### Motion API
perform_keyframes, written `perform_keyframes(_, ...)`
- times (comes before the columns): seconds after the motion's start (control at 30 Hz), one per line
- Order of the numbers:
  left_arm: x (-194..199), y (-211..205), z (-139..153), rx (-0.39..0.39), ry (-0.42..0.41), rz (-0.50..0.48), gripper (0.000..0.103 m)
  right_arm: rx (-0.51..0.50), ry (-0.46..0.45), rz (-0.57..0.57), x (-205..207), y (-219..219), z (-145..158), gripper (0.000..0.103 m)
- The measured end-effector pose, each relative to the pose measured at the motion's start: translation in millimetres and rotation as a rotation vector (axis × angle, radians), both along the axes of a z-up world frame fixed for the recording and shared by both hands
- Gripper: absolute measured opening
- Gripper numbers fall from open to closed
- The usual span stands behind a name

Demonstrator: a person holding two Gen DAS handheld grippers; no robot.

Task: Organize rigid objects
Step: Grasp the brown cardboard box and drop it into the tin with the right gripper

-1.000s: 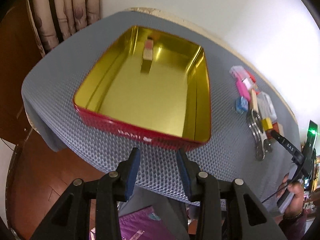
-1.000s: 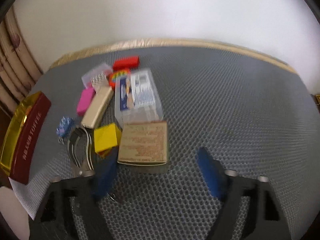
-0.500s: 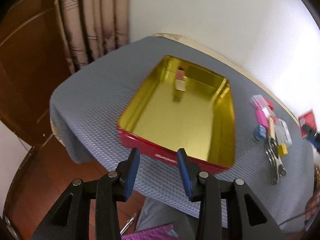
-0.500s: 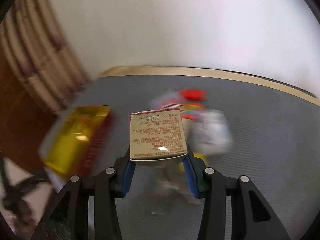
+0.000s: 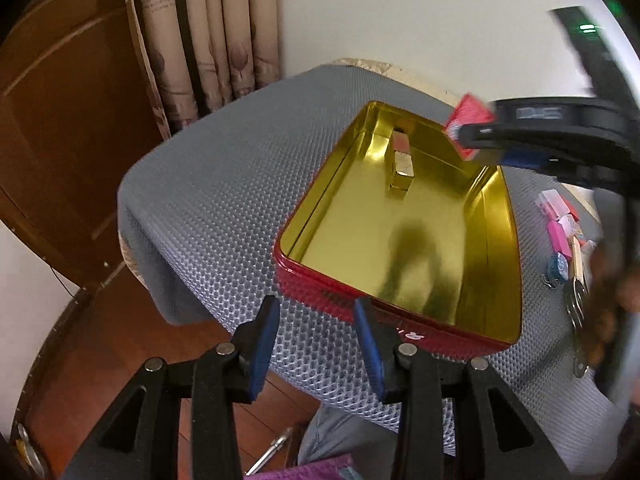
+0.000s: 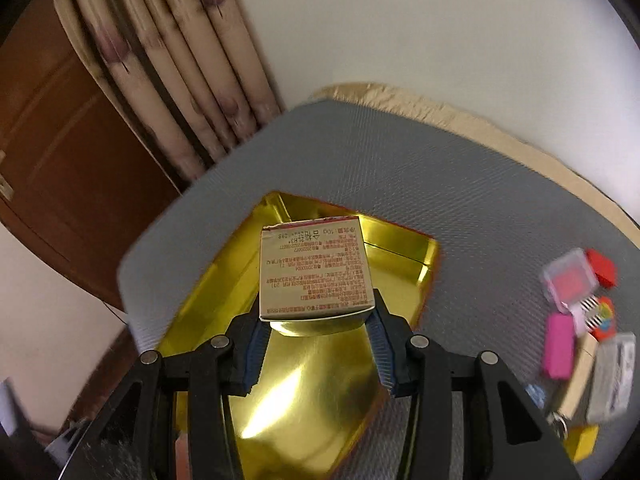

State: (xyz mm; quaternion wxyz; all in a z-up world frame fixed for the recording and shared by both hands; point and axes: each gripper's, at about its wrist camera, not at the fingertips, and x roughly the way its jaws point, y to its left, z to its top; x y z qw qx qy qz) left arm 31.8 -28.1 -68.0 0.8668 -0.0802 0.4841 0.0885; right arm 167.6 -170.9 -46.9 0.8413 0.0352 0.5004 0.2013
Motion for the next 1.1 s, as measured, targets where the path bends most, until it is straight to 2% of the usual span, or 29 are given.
perform_keyframes(0.07,0.9,3.1,-1.0,-0.017,-0.001,0.002,0.039,-0.011,0.024,-0.005,10.6,7.3,-11.7,0.043)
perform_keyframes(0.4,4.2,1.7,-1.5,0.016,-0.005,-0.015,0.039,-0.081,0.06,-0.019,27.9,12.4,-37.6,0.045)
perform_keyframes(0.43,4.1,1.5,-1.7,0.015,-0.006,-0.015,0.039,-0.085,0.061,-0.023,28.6,11.6,-38.8,0.046)
perform_keyframes(0.5,4.1,0.9,-1.7,0.017,-0.007,-0.014,0.039,-0.088,0.051,-0.031,27.7,10.3,-36.7,0.06)
perform_keyframes(0.57,3.9,-1.0,-1.3,0.022,-0.008,-0.014,0.039,-0.047,0.009,-0.053,18.7,3.0,-25.9,0.064)
perform_keyframes(0.7,2.3,-5.0,-0.2,0.033,-0.014,-0.02,0.039,0.097,-0.098,-0.098,-24.7,-28.7,5.1,0.067)
perform_keyframes(0.73,1.6,-5.4,0.7,0.035,-0.019,-0.021,0.039,0.111,-0.143,-0.115,-48.2,-43.1,13.0,0.069)
perform_keyframes(0.8,-1.3,-9.5,4.1,0.056,-0.037,-0.029,0.039,0.102,-0.213,-0.171,-86.5,-69.6,20.3,0.078)
perform_keyframes(0.9,-5.3,-18.2,7.8,0.078,-0.055,-0.056,0.039,0.029,-0.292,-0.307,-156.1,-133.5,17.8,0.086)
perform_keyframes(1.03,-12.6,-33.1,8.2,0.094,-0.066,-0.11,0.039,-0.191,-0.232,-0.435,-213.1,-222.0,-9.8,0.086)
perform_keyframes(1.1,-16.0,-48.4,8.0,0.072,-0.063,-0.183,0.039,-0.203,-0.171,-0.515,-230.7,-265.1,-24.6,0.086)
